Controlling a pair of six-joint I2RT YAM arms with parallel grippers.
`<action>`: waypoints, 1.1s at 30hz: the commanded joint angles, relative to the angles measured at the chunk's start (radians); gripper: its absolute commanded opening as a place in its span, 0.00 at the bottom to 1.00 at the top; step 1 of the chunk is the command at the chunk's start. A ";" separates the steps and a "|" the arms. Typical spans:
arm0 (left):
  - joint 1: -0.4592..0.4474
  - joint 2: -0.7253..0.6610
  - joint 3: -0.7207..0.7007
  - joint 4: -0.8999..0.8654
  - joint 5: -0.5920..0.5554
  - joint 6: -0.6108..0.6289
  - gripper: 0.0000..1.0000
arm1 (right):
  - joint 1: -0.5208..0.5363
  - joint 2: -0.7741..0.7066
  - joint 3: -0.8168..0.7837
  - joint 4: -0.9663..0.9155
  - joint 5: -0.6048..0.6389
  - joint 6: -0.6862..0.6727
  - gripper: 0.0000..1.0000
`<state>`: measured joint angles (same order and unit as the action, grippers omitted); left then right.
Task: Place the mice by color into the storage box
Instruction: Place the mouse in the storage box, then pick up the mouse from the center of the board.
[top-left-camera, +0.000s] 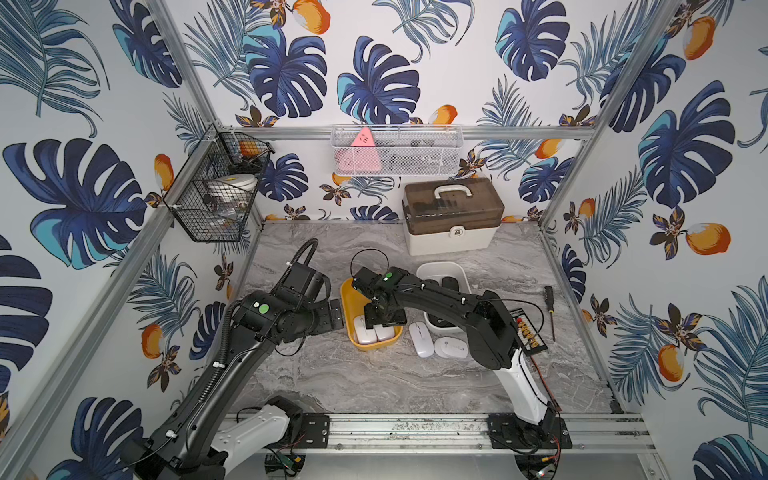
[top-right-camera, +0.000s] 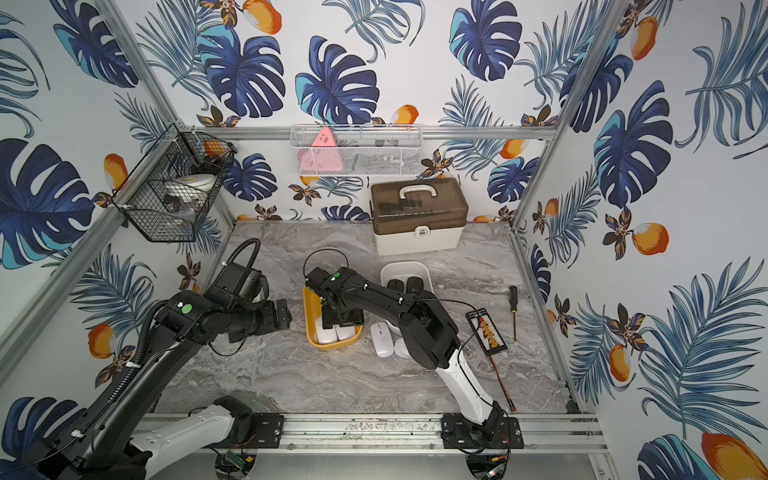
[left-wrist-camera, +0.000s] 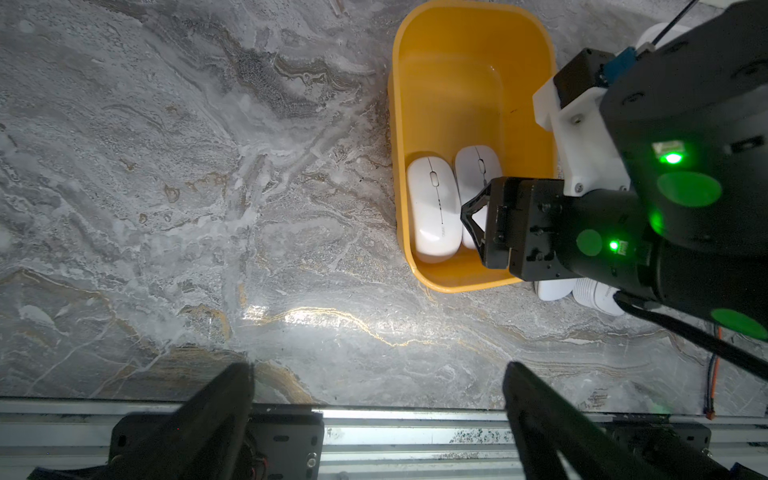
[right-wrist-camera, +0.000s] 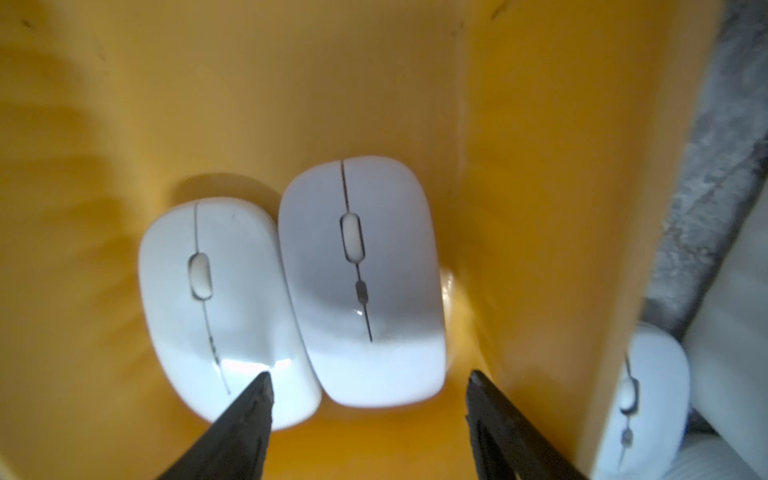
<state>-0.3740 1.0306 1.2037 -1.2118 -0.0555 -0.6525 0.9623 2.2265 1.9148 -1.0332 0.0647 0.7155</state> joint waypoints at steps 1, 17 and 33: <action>0.001 -0.008 0.006 0.016 0.025 0.035 0.99 | 0.006 -0.071 -0.027 0.018 -0.003 0.024 0.76; -0.431 0.013 -0.012 0.077 0.020 -0.116 0.99 | -0.180 -0.837 -0.656 0.088 0.056 -0.040 0.98; -0.842 0.520 0.068 0.252 -0.150 -0.522 0.98 | -0.489 -1.132 -0.689 -0.003 -0.003 -0.157 1.00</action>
<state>-1.2137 1.5158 1.2758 -1.0290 -0.1516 -1.0733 0.4881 1.1057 1.2072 -1.0180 0.0807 0.5896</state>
